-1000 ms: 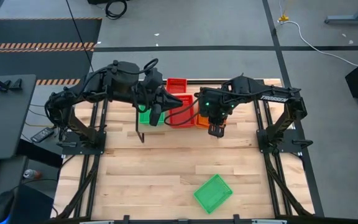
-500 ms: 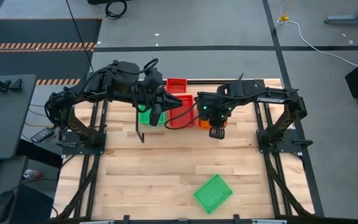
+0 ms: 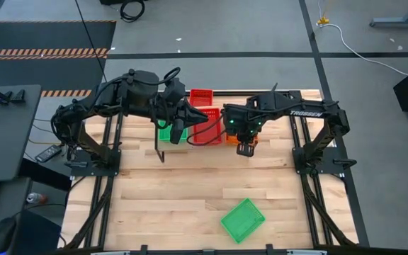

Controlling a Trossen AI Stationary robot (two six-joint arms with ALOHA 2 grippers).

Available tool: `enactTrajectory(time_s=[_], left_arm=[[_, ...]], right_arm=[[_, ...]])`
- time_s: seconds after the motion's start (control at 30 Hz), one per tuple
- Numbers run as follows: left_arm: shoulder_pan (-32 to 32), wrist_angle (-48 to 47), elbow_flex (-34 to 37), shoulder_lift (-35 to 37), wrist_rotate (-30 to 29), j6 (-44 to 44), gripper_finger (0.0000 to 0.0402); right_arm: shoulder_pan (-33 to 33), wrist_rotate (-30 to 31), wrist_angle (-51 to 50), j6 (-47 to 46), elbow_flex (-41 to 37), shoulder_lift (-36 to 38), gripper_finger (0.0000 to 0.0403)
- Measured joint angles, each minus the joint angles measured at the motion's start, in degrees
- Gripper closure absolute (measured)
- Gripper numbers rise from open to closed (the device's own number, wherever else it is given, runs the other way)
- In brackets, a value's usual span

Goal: Stack baskets on shelf by color
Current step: Stack the orange bin on top of the other stacked orange bin on the shelf

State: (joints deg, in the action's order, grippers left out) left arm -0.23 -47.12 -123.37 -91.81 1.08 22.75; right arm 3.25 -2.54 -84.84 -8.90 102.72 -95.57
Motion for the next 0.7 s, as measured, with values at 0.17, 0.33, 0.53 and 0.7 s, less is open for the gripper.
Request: enactTrajectory(time_s=[0.17, 0.33, 0.53, 0.7], left_arm=[[-0.02, -0.06, 0.0, 0.0, 0.0, -0.03, 0.0349], [-0.02, -0.44, 0.0, 0.0, 0.0, -0.03, 0.0349], [-0.02, -0.45, 0.0, 0.0, 0.0, -0.02, 0.0349], [-0.01, -0.45, 0.0, 0.0, 0.0, -0.01, 0.0349]], right_arm=[[1.24, 1.15, -0.07, 1.68, 0.0, 0.0, 0.0388], [1.76, 1.63, -1.97, 4.05, 0.0, -0.02, 0.0368], [1.74, 1.63, -2.58, 4.41, 0.0, -0.02, 0.0332], [1.74, 1.38, -0.98, 3.43, 0.0, -0.02, 0.0304]])
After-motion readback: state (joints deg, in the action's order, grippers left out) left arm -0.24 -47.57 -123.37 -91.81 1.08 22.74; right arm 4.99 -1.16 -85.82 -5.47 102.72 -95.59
